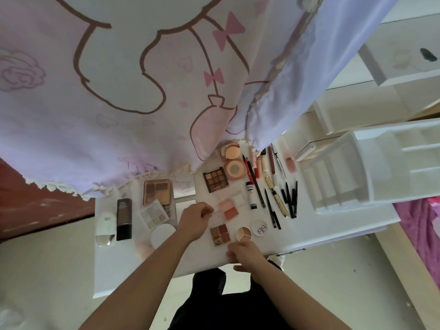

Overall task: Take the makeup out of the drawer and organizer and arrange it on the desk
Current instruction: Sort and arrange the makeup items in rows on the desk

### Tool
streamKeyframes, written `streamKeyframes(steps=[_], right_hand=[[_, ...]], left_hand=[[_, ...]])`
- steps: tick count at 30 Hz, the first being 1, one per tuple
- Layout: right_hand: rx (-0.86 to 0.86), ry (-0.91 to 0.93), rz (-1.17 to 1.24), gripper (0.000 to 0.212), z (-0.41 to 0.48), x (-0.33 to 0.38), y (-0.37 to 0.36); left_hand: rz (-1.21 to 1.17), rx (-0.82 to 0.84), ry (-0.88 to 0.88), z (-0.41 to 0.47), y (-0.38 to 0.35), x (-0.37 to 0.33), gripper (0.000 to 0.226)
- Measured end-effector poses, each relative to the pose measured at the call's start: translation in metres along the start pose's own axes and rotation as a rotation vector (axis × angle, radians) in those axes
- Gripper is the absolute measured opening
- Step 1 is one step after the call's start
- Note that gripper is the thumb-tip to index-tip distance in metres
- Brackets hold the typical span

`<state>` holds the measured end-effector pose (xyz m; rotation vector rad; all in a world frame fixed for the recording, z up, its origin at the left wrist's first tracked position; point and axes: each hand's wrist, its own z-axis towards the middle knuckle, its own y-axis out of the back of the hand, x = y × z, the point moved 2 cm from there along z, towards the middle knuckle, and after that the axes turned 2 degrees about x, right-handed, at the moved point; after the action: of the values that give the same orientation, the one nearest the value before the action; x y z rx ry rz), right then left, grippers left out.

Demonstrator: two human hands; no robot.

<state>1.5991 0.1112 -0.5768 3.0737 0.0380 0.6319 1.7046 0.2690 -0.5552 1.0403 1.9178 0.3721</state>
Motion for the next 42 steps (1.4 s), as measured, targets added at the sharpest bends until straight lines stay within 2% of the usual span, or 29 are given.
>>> streamKeyframes(steps=[5,7,11,13,15,17,21,24,26,30,33,38,42], right_hand=[[-0.056,0.068,-0.247,0.014,0.000,0.008,0.000],[-0.102,0.162,-0.324,0.021,-0.001,0.019,-0.003],[-0.237,0.362,-0.541,0.018,0.003,0.054,-0.016],[-0.264,0.493,-0.630,0.021,0.006,0.074,-0.028],[-0.270,0.633,-0.731,0.026,0.014,0.096,-0.046],[-0.259,0.696,-0.825,0.037,0.026,0.115,-0.066],[-0.296,0.728,-1.032,0.061,0.054,0.145,-0.107],[-0.366,0.669,-1.160,0.067,0.069,0.158,-0.127],[-0.370,0.615,-1.116,0.065,0.073,0.161,-0.133],[-0.400,0.615,-0.898,0.042,0.070,0.170,-0.125],[-0.364,0.587,-0.830,0.048,0.067,0.171,-0.110],[-0.198,0.607,-1.209,0.083,0.063,0.175,-0.110],[-0.195,0.577,-1.308,0.089,0.074,0.180,-0.117]], left_hand=[[-0.079,-0.049,0.002,-0.001,0.001,0.009,0.025],[-0.068,-0.157,0.002,-0.007,0.007,0.020,0.025],[0.099,-0.345,-0.038,-0.026,0.018,0.058,0.014],[0.218,-0.356,-0.062,-0.034,0.023,0.082,0.015],[0.233,-0.324,-0.066,-0.042,0.029,0.101,0.027],[0.208,-0.297,-0.086,-0.049,0.035,0.111,0.032],[0.123,-0.226,-0.091,-0.053,0.042,0.121,0.029],[0.005,-0.215,-0.076,-0.050,0.046,0.130,0.031],[-0.077,-0.219,-0.064,-0.050,0.049,0.132,0.031],[-0.201,-0.206,-0.013,-0.049,0.054,0.133,0.031],[-0.306,-0.175,0.082,-0.046,0.061,0.136,0.031],[-0.468,-0.193,0.193,-0.040,0.073,0.134,0.019],[-0.576,-0.212,0.264,-0.042,0.074,0.137,0.019]])
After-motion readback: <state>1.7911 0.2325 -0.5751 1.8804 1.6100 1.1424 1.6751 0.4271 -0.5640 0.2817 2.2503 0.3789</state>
